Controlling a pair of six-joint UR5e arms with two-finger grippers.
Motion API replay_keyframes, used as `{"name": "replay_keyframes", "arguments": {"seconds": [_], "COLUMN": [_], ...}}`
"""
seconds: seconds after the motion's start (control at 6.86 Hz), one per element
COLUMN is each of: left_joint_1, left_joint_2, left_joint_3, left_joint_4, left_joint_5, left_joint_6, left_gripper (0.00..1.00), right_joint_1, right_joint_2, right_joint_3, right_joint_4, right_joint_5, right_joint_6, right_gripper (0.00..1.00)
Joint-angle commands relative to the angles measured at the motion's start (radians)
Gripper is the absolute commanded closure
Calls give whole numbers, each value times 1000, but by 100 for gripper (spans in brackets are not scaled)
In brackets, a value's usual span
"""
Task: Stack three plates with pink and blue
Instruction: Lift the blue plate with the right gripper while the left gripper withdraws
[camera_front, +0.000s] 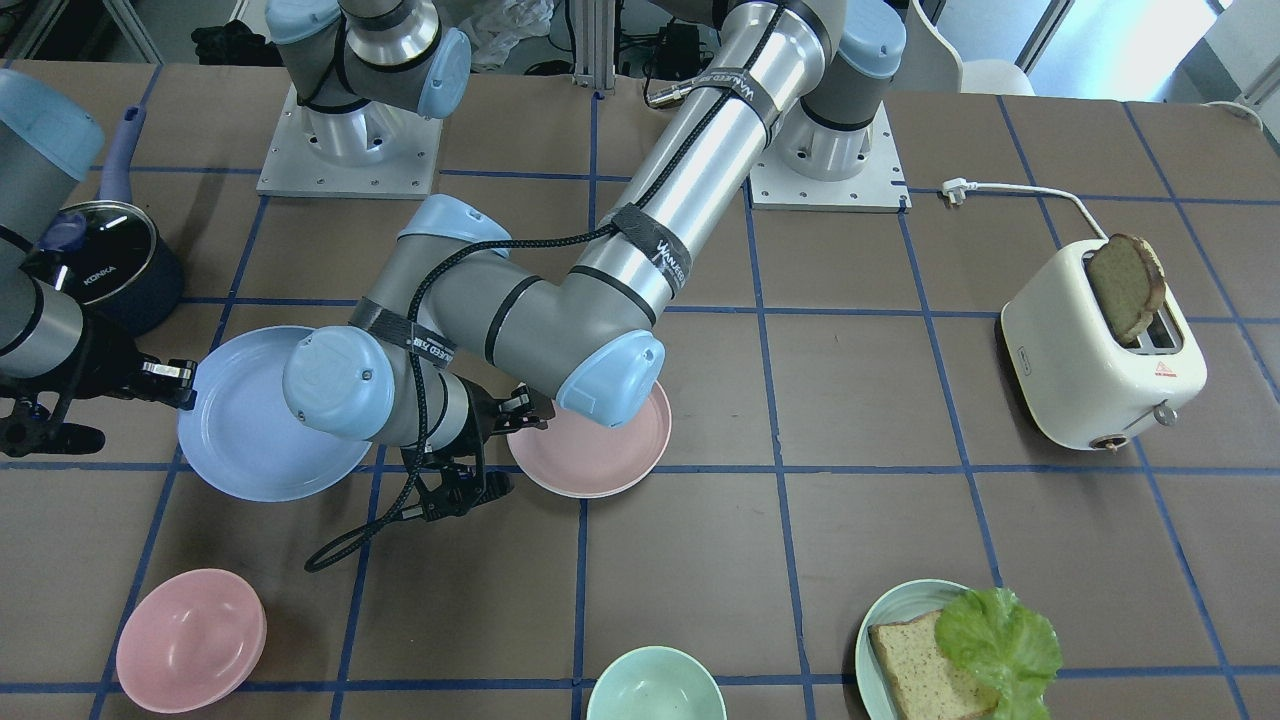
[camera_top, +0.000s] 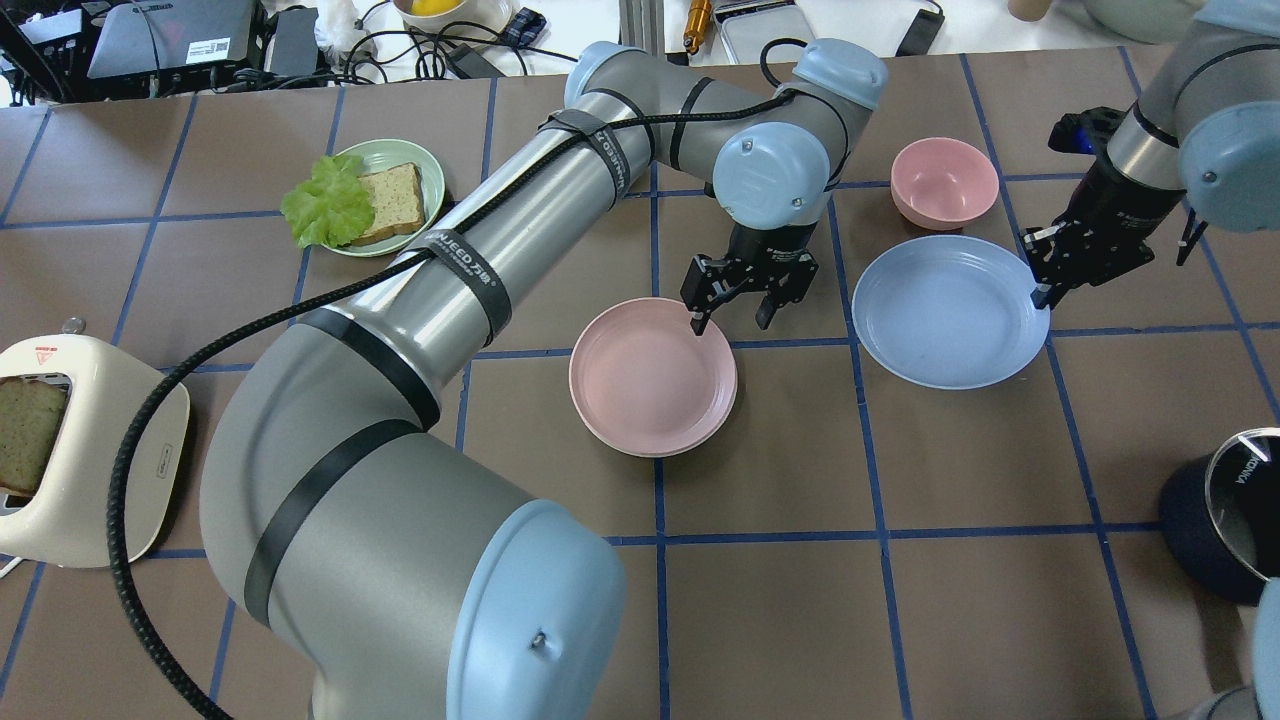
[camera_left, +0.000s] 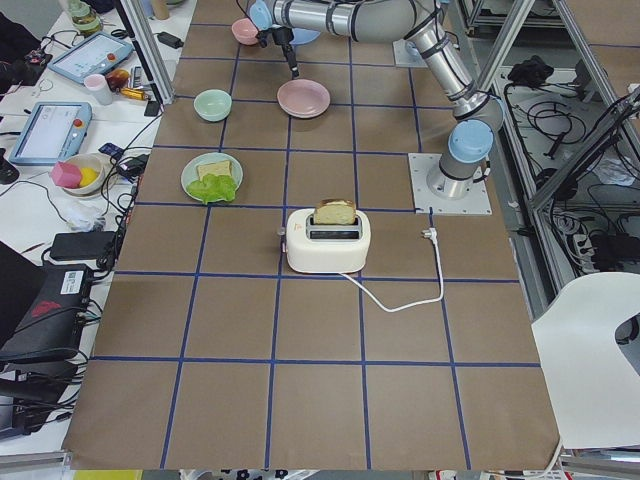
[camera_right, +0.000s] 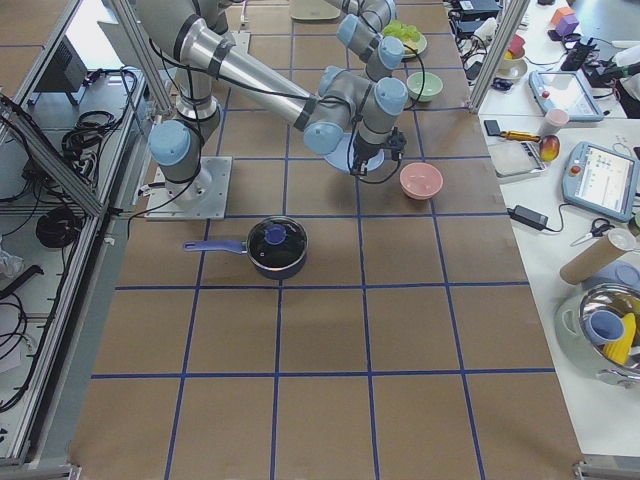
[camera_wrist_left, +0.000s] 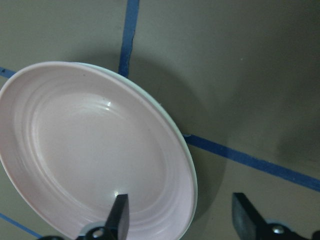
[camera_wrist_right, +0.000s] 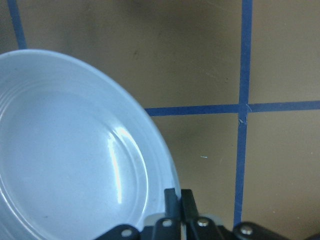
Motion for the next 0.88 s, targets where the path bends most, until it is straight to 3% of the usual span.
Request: {"name": "replay_keyframes", "arguments": {"seconds": [0.0,0.44,0.73], "left_joint_1": [17,110,176], "left_joint_2": [41,82,116], "left_joint_3": [49,201,214], "left_joint_4": [-27,-132,-134], "left_joint_5": [3,5,8], "left_joint_6": [19,191,357], "left_gripper": [0,0,0], "right_joint_1": [12,122,234], "right_joint_2": [-13,-15,-75], "right_joint_3": [7,64,76], "right_joint_4": [-2,-37,-38], "right_joint_5": [14,17,17], "right_joint_6": [30,135,312], "right_gripper": [100,100,100]}}
